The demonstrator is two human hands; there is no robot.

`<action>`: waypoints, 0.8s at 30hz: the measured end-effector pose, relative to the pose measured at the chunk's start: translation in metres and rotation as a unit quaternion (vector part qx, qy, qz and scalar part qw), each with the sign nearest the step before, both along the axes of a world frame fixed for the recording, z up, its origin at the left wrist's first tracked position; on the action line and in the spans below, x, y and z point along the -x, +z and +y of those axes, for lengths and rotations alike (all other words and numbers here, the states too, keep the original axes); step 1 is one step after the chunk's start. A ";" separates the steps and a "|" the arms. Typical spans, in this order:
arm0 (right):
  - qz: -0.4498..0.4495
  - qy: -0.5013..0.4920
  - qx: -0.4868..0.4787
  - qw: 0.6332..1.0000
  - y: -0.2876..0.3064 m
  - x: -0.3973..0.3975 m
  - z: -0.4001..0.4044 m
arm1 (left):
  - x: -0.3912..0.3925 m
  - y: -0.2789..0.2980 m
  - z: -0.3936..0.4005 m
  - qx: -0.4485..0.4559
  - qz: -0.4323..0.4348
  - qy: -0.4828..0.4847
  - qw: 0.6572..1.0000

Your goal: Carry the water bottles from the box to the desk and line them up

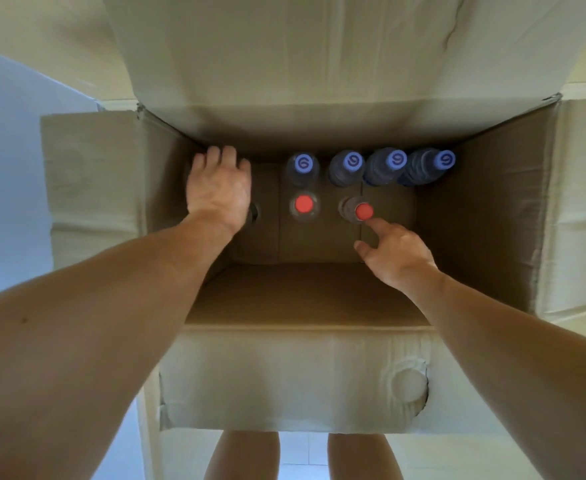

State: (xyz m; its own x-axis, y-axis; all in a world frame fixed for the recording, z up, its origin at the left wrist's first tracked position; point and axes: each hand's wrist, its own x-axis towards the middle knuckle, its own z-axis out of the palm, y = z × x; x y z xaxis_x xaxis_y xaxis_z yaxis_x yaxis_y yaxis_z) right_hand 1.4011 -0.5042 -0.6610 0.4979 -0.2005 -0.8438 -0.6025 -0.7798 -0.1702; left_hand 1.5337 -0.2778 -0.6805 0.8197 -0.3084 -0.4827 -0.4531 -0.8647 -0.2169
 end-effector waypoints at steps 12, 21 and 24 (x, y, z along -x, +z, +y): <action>-0.005 0.003 -0.042 0.999 -0.022 -0.017 0.040 | -0.020 -0.021 0.009 0.053 0.078 0.097 0.991; -0.021 -0.014 -0.035 0.999 -0.027 -0.021 0.037 | -0.006 -0.015 -0.027 0.127 0.114 0.069 0.983; -0.038 -0.023 -0.046 0.998 -0.041 -0.030 0.045 | -0.002 -0.022 -0.029 0.174 0.105 0.101 0.974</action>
